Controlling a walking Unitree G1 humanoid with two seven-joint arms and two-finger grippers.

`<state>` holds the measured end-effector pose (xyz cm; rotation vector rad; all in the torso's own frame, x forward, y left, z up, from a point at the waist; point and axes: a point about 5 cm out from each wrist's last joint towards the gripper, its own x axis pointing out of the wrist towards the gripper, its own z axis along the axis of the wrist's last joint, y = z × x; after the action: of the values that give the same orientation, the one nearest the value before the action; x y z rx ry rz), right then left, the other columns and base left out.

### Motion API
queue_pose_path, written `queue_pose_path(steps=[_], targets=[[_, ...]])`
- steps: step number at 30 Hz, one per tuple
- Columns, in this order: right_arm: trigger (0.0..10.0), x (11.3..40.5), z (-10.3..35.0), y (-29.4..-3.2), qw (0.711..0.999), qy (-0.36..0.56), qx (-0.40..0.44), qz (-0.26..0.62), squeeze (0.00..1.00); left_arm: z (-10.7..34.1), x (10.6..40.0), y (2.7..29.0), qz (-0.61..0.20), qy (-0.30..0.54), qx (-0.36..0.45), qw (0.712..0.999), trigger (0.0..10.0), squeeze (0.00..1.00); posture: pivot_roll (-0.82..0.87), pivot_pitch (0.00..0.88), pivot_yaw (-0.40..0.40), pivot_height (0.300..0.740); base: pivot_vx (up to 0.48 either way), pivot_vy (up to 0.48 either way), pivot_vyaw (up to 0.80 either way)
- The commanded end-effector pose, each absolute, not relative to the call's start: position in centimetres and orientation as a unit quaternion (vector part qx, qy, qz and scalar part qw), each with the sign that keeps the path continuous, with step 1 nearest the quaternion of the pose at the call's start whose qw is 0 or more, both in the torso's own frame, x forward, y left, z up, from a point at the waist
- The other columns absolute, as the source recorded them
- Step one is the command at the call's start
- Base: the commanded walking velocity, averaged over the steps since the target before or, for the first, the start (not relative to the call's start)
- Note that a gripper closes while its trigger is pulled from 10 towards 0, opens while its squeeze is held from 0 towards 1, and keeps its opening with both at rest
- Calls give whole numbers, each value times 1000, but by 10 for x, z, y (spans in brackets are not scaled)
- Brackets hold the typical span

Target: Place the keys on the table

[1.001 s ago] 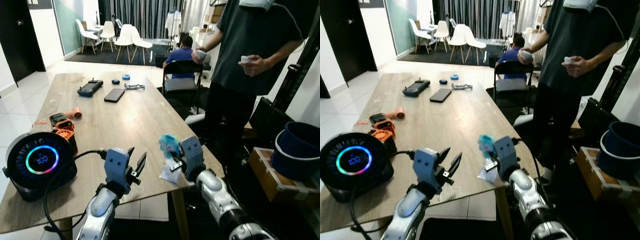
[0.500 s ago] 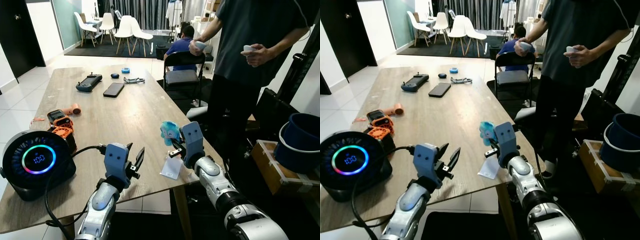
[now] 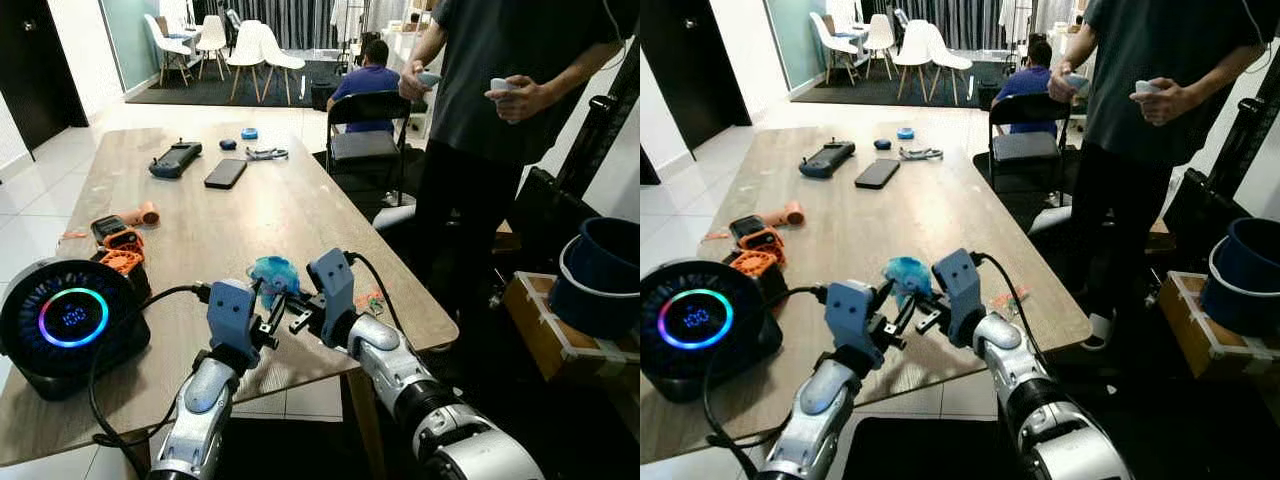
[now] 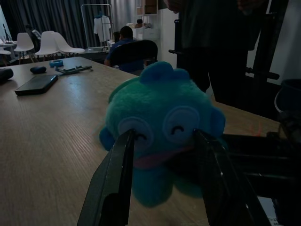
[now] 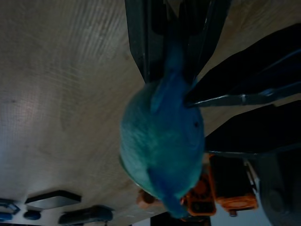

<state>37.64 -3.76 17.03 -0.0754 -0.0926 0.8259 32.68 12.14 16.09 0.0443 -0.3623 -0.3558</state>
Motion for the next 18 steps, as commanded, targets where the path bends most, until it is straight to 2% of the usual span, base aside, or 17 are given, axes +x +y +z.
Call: queue_pose_path(steps=[1,9,18], targets=[[10000,372,167,-32,906,-46,-39,419,0,159,327,121,-179,-175,29,968,10000,0,43,147,-16,740,0,0,0],[10000,371,164,-40,915,-59,-28,398,0,158,332,130,-150,-173,22,973,10000,0,38,137,-15,740,0,0,0],[10000,369,157,-56,930,-72,-3,361,0,148,331,136,-166,-155,16,974,10000,0,33,131,-14,740,0,0,0]])
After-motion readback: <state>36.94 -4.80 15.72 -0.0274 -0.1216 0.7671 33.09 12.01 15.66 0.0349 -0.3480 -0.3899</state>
